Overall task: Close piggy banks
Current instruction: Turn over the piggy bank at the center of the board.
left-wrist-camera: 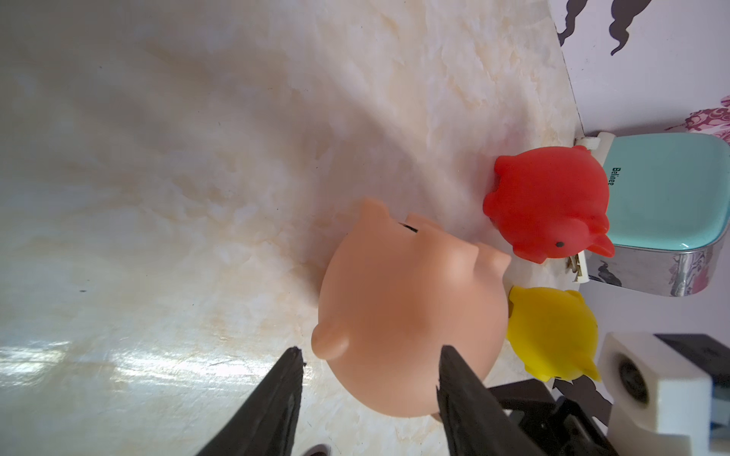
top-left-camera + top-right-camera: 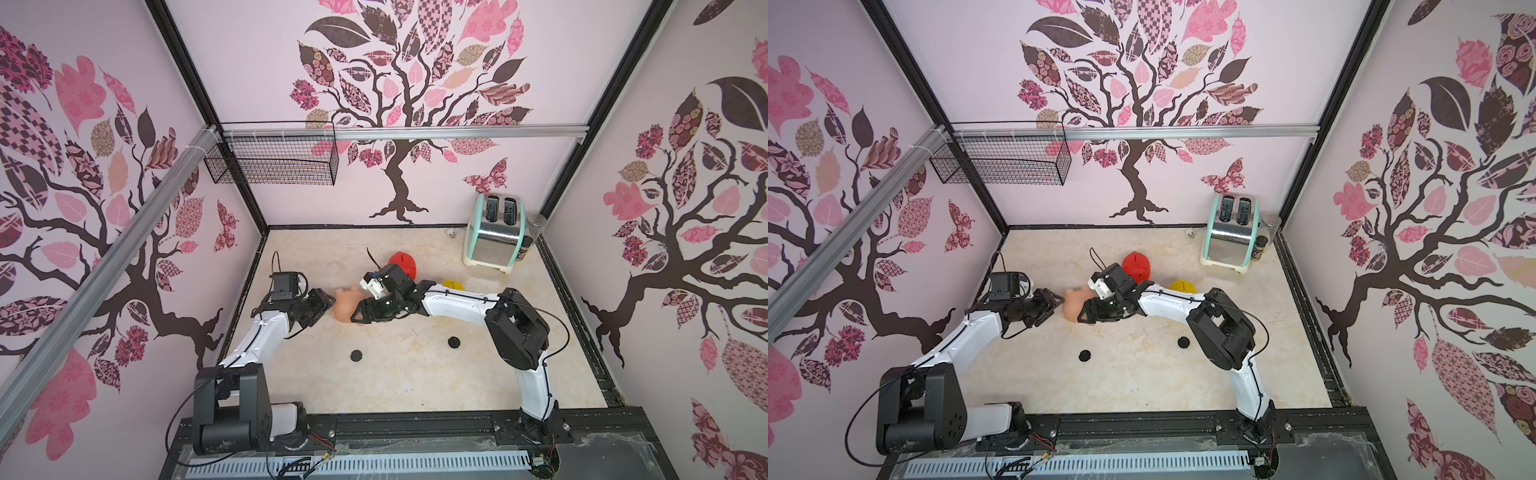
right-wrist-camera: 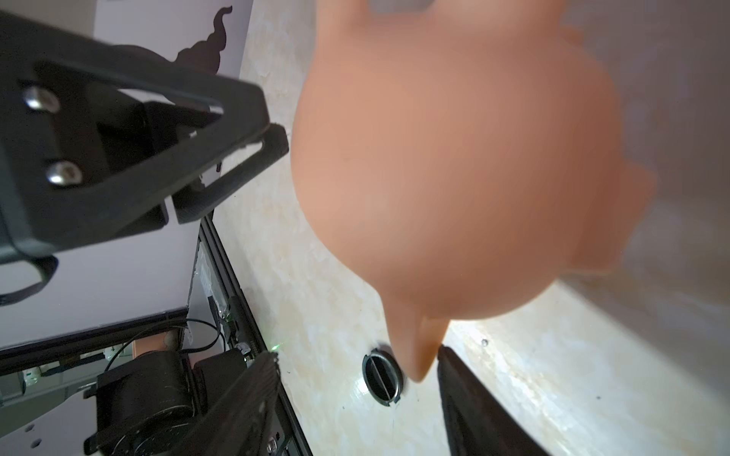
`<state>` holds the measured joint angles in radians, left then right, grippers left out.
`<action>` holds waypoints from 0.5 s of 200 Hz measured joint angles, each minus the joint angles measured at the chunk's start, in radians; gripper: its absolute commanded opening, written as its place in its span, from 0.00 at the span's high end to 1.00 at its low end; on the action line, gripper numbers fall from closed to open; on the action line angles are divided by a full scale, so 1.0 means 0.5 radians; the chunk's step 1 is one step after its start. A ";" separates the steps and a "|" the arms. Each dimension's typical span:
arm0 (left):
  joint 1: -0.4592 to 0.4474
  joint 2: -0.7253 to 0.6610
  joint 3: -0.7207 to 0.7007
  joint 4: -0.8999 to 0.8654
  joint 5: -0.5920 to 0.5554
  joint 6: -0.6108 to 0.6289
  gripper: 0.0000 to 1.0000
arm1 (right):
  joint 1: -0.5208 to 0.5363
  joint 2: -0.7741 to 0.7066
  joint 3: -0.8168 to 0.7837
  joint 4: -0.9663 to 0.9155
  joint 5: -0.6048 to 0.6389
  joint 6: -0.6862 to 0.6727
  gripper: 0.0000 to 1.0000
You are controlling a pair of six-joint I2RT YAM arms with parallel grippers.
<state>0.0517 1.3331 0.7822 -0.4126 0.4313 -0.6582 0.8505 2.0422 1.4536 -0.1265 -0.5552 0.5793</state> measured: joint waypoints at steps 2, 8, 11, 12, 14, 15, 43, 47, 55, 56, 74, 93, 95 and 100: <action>0.000 0.003 0.005 -0.002 0.000 0.000 0.42 | 0.003 -0.003 -0.005 0.002 -0.005 0.002 0.33; 0.000 0.014 0.019 -0.004 -0.001 0.004 0.42 | 0.010 -0.010 -0.014 0.009 -0.014 0.004 0.33; 0.000 0.018 0.027 -0.005 -0.002 0.008 0.41 | 0.012 -0.011 -0.016 0.011 -0.021 0.007 0.33; 0.000 0.019 0.028 -0.006 -0.002 0.008 0.41 | 0.013 -0.012 -0.016 0.011 -0.022 0.007 0.33; 0.000 0.023 0.034 -0.007 -0.002 0.007 0.40 | 0.014 -0.014 -0.016 0.011 -0.027 0.008 0.33; 0.000 0.024 0.038 -0.007 -0.002 0.008 0.40 | 0.014 -0.014 -0.016 0.011 -0.028 0.008 0.33; 0.000 0.044 0.126 -0.061 -0.056 0.040 0.37 | 0.024 -0.034 -0.016 0.053 -0.083 0.006 0.33; 0.000 0.043 0.136 -0.069 -0.067 0.045 0.36 | 0.024 -0.039 -0.016 0.056 -0.089 0.005 0.33; 0.000 0.039 0.156 -0.088 -0.098 0.056 0.36 | 0.024 -0.053 -0.017 0.057 -0.097 -0.005 0.33; 0.000 0.036 0.159 -0.092 -0.103 0.061 0.35 | 0.024 -0.055 -0.016 0.056 -0.097 -0.008 0.33; 0.000 -0.010 0.169 -0.136 -0.175 0.076 0.32 | 0.024 -0.106 -0.016 0.034 -0.081 -0.066 0.33; 0.000 -0.107 0.166 -0.204 -0.237 0.092 0.32 | 0.024 -0.190 -0.017 -0.028 0.018 -0.147 0.32; 0.000 -0.119 0.166 -0.208 -0.245 0.092 0.33 | 0.024 -0.201 -0.017 -0.034 0.027 -0.158 0.32; 0.000 -0.149 0.162 -0.212 -0.253 0.092 0.34 | 0.024 -0.224 -0.018 -0.043 0.058 -0.174 0.32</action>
<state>0.0517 1.2587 0.8631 -0.5186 0.3050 -0.6121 0.8623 1.9305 1.4448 -0.1482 -0.5262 0.4923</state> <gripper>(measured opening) 0.680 0.677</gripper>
